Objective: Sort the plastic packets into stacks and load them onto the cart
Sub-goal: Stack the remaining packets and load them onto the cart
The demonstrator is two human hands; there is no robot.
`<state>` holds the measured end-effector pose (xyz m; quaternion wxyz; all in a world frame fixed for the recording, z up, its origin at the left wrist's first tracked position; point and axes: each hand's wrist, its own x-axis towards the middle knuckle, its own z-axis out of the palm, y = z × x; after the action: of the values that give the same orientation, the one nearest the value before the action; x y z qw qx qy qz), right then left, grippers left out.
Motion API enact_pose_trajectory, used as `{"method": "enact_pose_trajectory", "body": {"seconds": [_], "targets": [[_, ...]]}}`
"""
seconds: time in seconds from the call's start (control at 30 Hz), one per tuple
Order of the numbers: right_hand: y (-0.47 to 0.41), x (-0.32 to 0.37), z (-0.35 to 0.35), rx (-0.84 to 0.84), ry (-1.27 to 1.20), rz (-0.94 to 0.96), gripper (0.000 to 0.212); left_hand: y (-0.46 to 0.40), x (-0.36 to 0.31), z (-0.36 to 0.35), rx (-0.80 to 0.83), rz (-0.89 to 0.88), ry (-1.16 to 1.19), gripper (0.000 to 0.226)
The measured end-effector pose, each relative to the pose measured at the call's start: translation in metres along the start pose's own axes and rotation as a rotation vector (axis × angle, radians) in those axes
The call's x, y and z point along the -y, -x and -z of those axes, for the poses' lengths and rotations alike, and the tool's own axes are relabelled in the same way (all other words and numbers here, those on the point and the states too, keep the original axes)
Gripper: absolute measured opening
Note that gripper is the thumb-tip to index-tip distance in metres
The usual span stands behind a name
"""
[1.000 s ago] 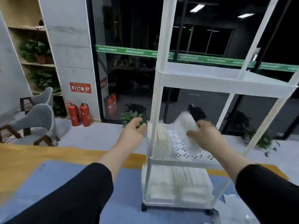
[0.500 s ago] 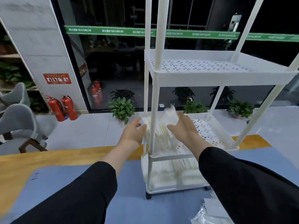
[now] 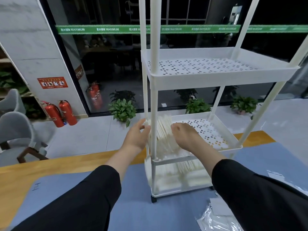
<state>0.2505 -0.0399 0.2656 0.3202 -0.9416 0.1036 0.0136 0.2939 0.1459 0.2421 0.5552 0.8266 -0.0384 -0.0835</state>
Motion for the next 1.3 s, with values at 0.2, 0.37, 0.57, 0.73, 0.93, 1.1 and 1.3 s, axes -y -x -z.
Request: {"method": "enact_pose_trajectory", "body": {"seconds": [0.2, 0.37, 0.57, 0.73, 0.93, 1.1, 1.3], "targets": [[-0.009, -0.003, 0.004, -0.008, 0.019, -0.032, 0.047, -0.004, 0.006, 0.0, 0.011, -0.01, -0.024, 0.049], [-0.006, -0.006, 0.006, -0.019, -0.096, -0.01, 0.045, -0.006, 0.012, 0.001, 0.059, -0.048, -0.047, 0.041], [-0.006, -0.003, 0.006, 0.03, -0.088, -0.005, 0.043, -0.009, 0.015, -0.003, 0.019, -0.044, -0.058, 0.052], [-0.012, -0.009, 0.013, -0.054, 0.017, -0.049, 0.051, -0.008, 0.017, -0.002, -0.036, -0.038, -0.01, 0.053], [-0.023, -0.021, 0.021, -0.092, 0.01, -0.098, 0.047, -0.008, 0.019, 0.002, -0.071, -0.037, 0.014, 0.051], [-0.009, -0.018, 0.018, -0.051, -0.169, 0.021, 0.036, -0.008, 0.023, 0.0, -0.016, -0.038, -0.001, 0.049], [0.005, -0.018, -0.001, -0.033, -0.057, 0.168, 0.04, -0.007, 0.026, -0.004, 0.024, -0.061, -0.071, 0.05]]}}
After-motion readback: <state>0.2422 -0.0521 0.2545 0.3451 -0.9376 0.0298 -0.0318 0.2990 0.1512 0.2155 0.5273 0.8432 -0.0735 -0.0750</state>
